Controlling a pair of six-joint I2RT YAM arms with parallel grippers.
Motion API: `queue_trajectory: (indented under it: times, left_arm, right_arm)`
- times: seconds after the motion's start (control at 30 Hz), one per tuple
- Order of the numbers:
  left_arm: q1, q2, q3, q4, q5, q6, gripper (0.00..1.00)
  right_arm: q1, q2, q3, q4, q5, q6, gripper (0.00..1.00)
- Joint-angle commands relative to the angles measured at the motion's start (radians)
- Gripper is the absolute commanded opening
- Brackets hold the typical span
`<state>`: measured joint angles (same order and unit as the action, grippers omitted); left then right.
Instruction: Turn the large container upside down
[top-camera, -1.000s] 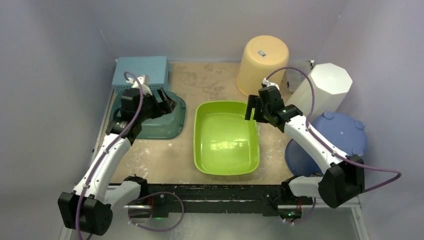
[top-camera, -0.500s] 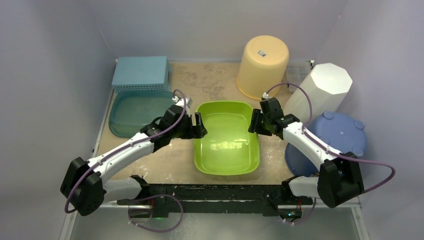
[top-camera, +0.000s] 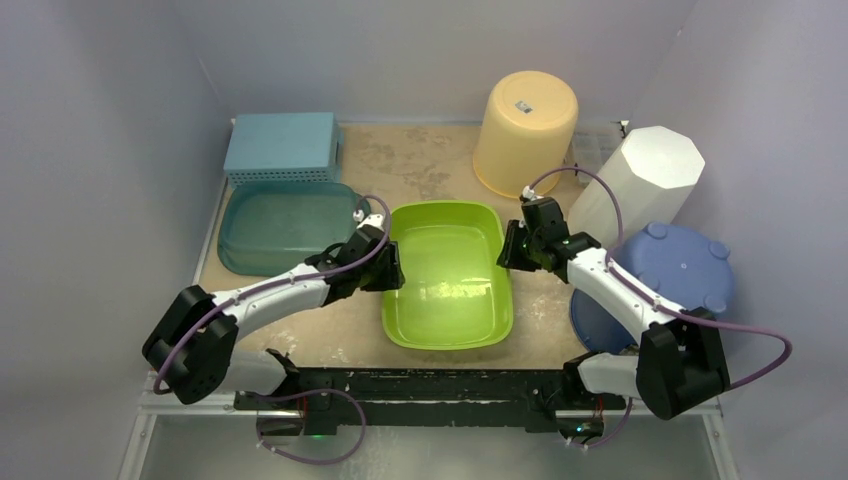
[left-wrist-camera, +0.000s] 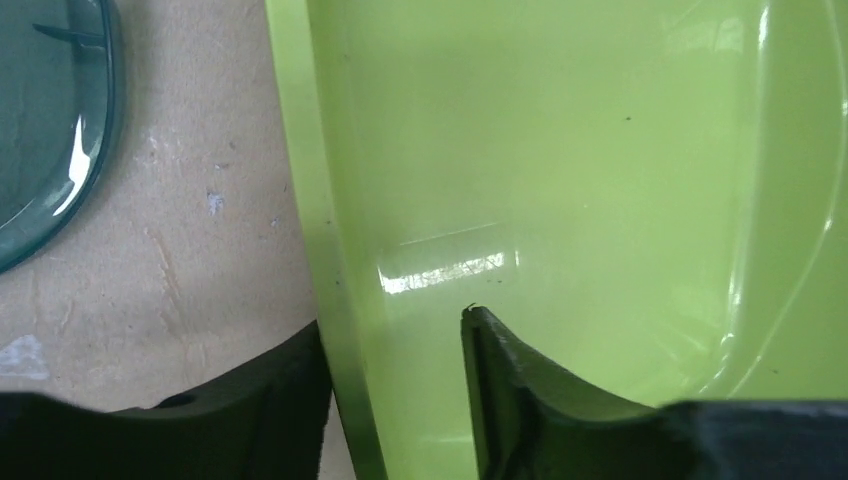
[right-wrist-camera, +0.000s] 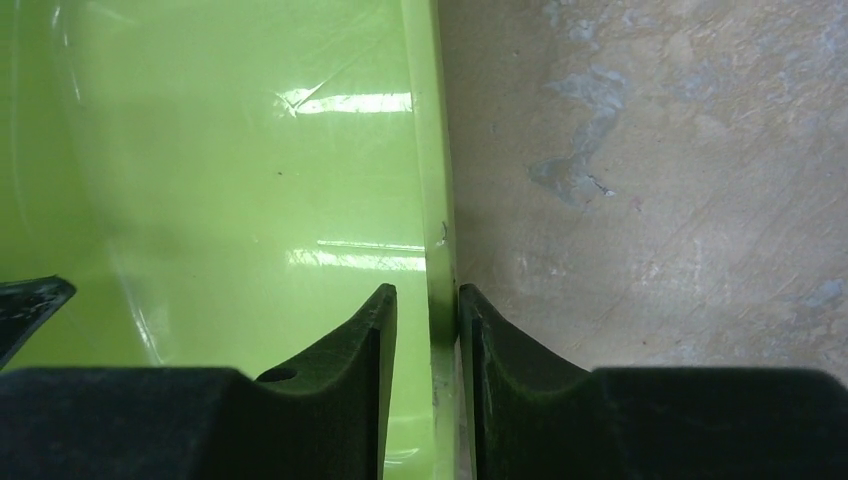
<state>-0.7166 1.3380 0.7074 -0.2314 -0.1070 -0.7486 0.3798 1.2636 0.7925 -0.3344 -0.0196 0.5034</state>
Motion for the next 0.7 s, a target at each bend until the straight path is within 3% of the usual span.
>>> queue_trajectory:
  times: [0.0,0.07,0.2,0.5,0.6,0.67]
  left_arm:
    - [-0.006,0.017,-0.034,0.099,0.009,-0.044,0.38]
    - [-0.008,0.018,-0.050,0.119,0.020,-0.054,0.23]
    - [-0.007,0.017,-0.075,0.135,0.020,-0.072,0.01]
    - [-0.008,-0.072,-0.237,0.307,0.043,-0.162,0.00]
    - [-0.008,-0.119,-0.305,0.400,0.057,-0.207,0.00]
    - [-0.007,-0.142,-0.333,0.439,0.057,-0.228,0.00]
  right_arm:
    - [-0.001,-0.024,0.023,0.056,-0.078,-0.011,0.32]
    - [-0.001,-0.035,0.019,0.077,-0.130,-0.008,0.33]
    - [-0.001,-0.025,0.006,0.105,-0.206,0.027,0.40]
    - [-0.001,-0.042,-0.046,0.199,-0.333,0.112,0.45]
    - [-0.001,-0.054,-0.049,0.218,-0.383,0.134,0.44]
    - [-0.001,-0.064,-0.043,0.227,-0.391,0.135,0.38]
